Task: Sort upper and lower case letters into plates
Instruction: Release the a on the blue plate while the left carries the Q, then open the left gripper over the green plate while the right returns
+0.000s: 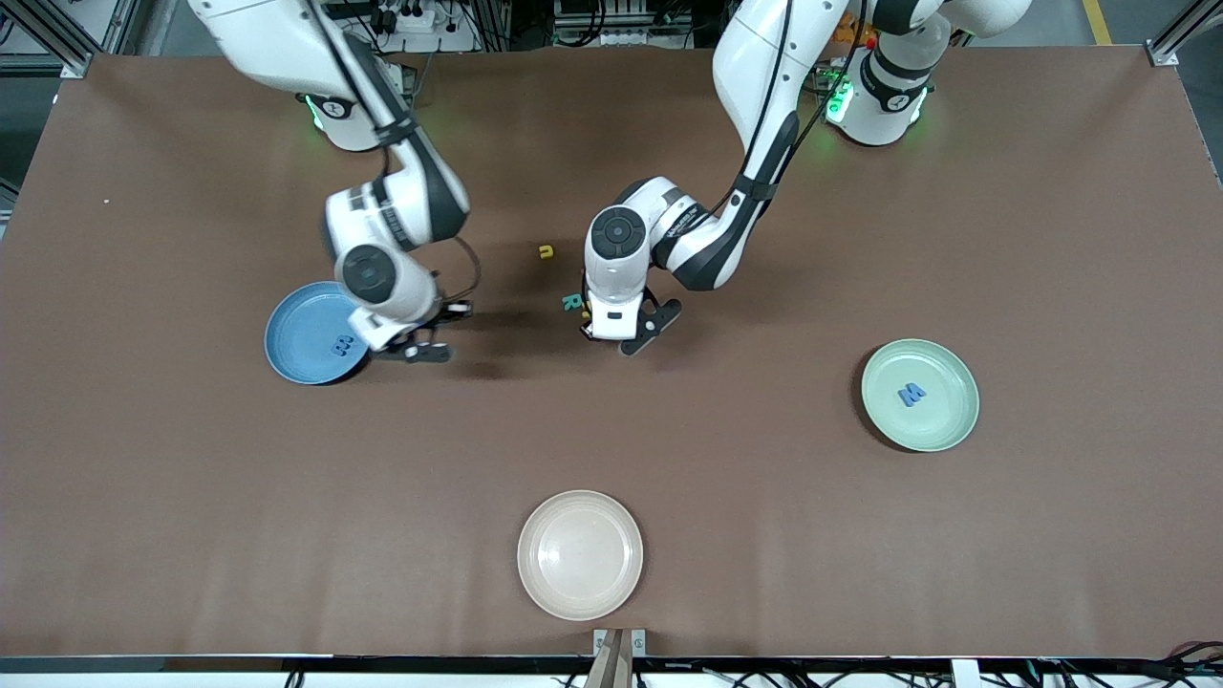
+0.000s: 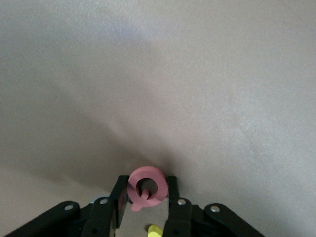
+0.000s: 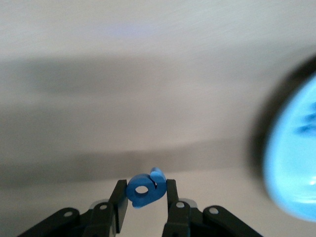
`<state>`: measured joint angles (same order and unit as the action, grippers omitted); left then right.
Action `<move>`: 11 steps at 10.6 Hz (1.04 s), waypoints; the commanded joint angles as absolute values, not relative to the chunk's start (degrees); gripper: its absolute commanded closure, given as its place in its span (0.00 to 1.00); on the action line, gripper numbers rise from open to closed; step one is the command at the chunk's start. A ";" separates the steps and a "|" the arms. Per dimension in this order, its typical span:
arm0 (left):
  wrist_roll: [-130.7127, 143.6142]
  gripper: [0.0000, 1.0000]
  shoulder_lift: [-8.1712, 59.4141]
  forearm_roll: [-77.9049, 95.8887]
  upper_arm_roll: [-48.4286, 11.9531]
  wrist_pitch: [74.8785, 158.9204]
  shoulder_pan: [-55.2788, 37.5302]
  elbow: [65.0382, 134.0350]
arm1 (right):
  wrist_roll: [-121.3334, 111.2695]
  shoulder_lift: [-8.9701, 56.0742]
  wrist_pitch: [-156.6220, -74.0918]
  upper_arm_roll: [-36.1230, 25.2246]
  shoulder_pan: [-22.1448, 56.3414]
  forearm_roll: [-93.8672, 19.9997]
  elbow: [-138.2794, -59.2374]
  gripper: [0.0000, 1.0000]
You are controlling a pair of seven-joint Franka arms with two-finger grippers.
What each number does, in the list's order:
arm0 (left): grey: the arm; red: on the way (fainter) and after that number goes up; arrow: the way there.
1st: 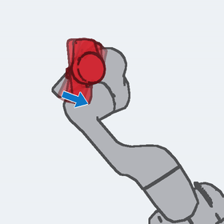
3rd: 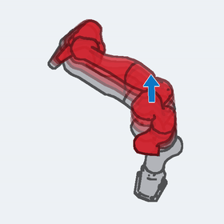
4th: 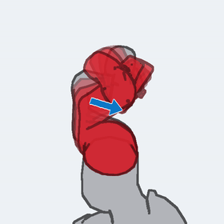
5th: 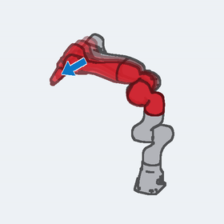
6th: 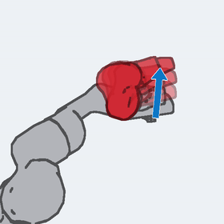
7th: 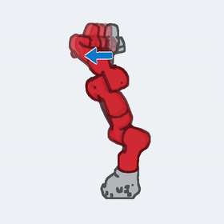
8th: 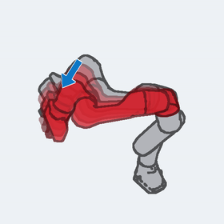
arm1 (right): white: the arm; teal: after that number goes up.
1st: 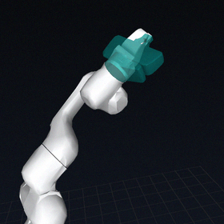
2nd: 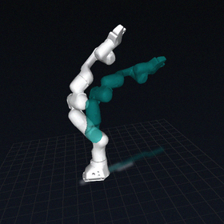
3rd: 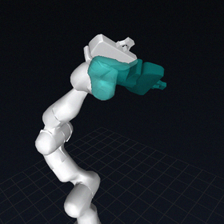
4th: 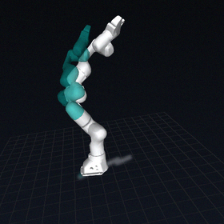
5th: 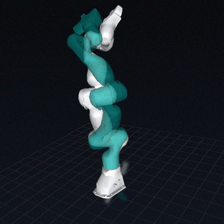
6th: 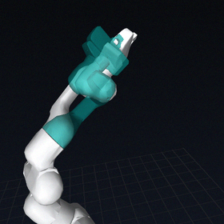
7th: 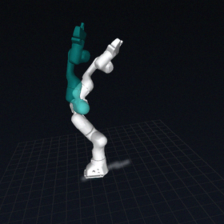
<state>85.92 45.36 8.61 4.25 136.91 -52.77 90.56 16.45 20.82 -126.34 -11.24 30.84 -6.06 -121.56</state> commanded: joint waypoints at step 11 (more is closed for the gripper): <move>37.49 1.00 29.45 0.97 3.78 115.76 -25.78 91.58 | -2.22 19.69 -128.76 -19.95 26.37 5.63 -125.16 0.00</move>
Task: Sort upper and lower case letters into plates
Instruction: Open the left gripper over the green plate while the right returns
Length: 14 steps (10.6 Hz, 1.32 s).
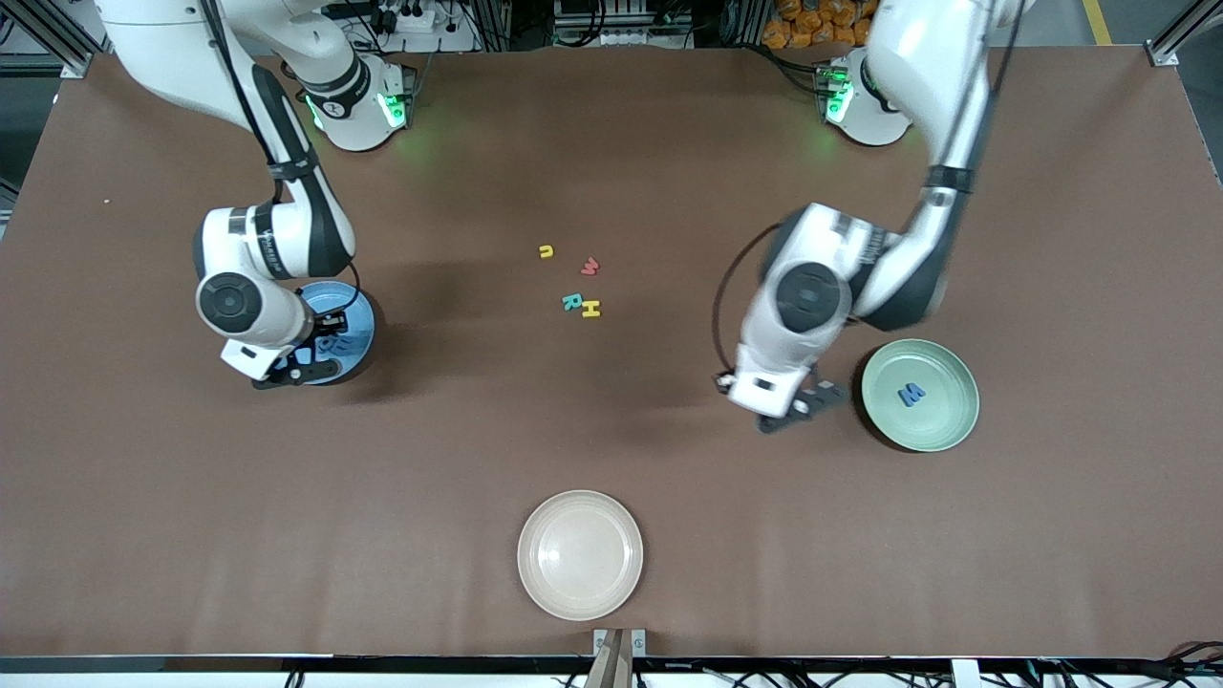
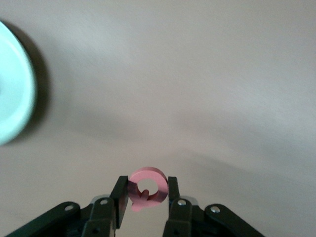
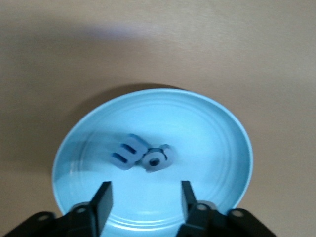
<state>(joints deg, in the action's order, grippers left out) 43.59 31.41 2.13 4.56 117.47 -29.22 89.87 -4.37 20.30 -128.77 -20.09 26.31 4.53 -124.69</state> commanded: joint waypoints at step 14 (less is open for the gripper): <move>8.46 0.00 32.17 -1.41 4.57 119.71 -10.72 100.20 | 42.33 9.93 -146.94 -19.34 63.41 -12.13 -138.69 0.02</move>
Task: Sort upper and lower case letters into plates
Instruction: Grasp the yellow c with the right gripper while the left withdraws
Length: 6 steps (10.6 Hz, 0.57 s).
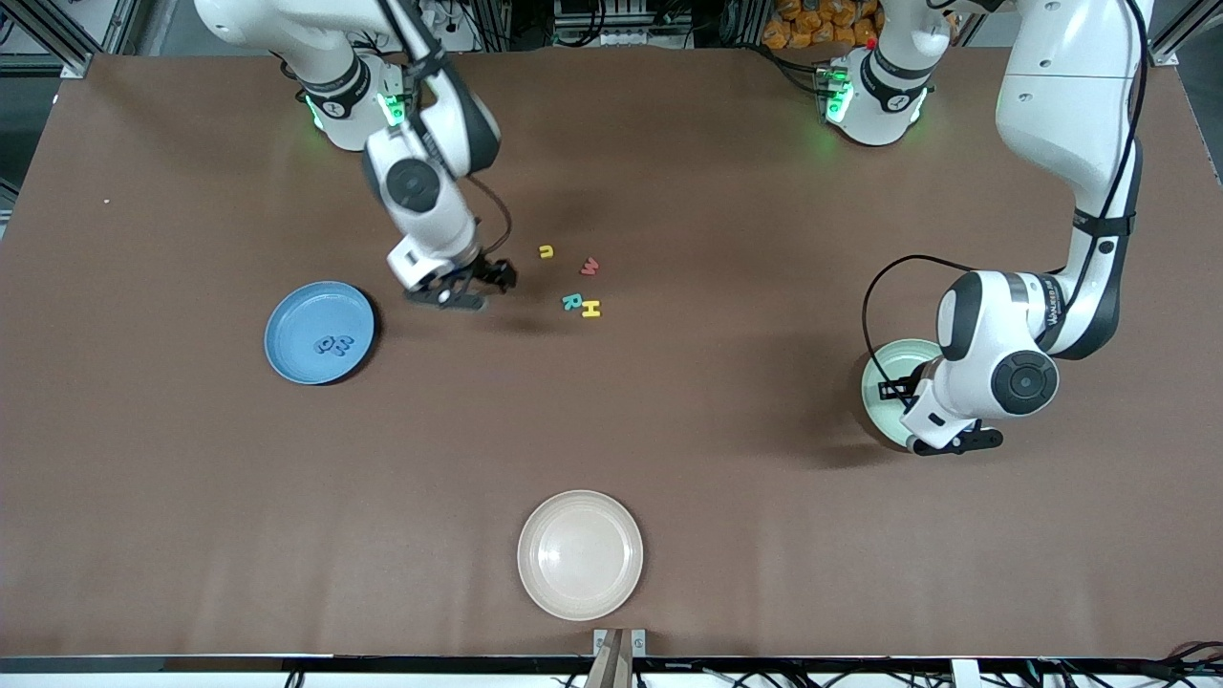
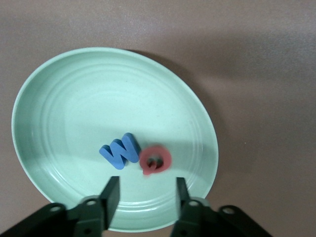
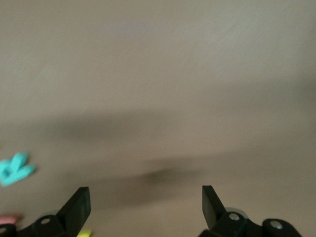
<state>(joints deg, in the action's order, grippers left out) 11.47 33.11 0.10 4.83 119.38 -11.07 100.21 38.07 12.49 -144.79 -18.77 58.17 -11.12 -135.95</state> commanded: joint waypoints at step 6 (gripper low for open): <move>6.77 0.00 18.92 -1.32 4.57 109.80 -10.37 96.15 | 47.46 16.07 -161.61 -19.25 70.83 -12.22 -141.33 0.07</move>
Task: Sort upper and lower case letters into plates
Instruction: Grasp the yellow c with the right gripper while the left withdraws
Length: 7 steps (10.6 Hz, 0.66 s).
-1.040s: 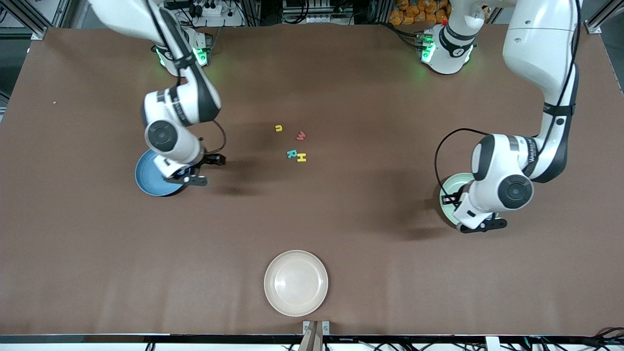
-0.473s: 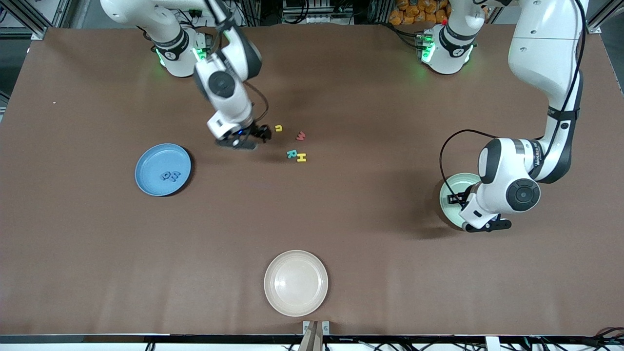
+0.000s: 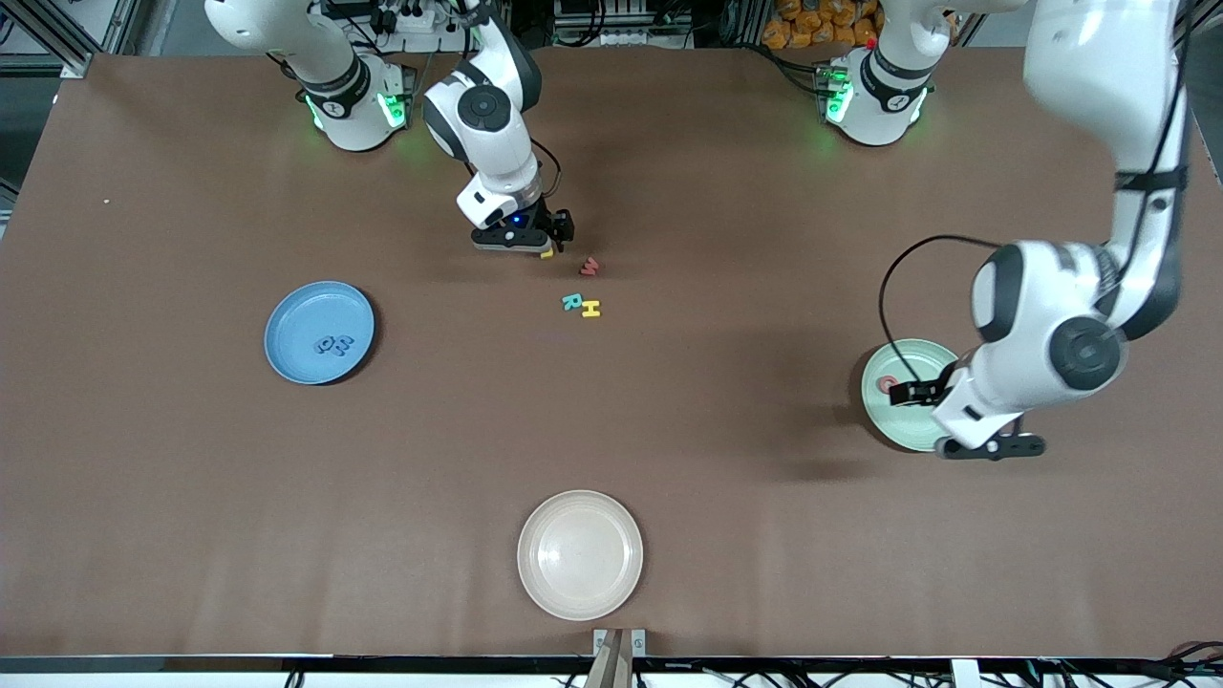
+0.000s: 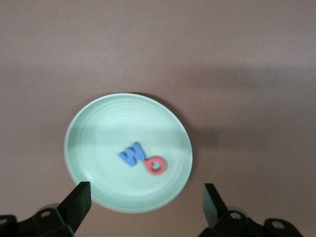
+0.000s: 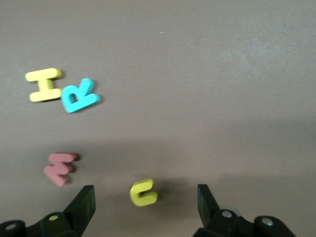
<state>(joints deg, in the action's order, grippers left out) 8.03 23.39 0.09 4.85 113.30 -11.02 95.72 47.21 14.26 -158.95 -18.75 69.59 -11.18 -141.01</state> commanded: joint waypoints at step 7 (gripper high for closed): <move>6.24 0.00 6.44 -0.18 3.87 88.17 -8.79 86.66 | 48.78 20.39 -164.09 -19.25 74.62 -12.22 -141.07 0.12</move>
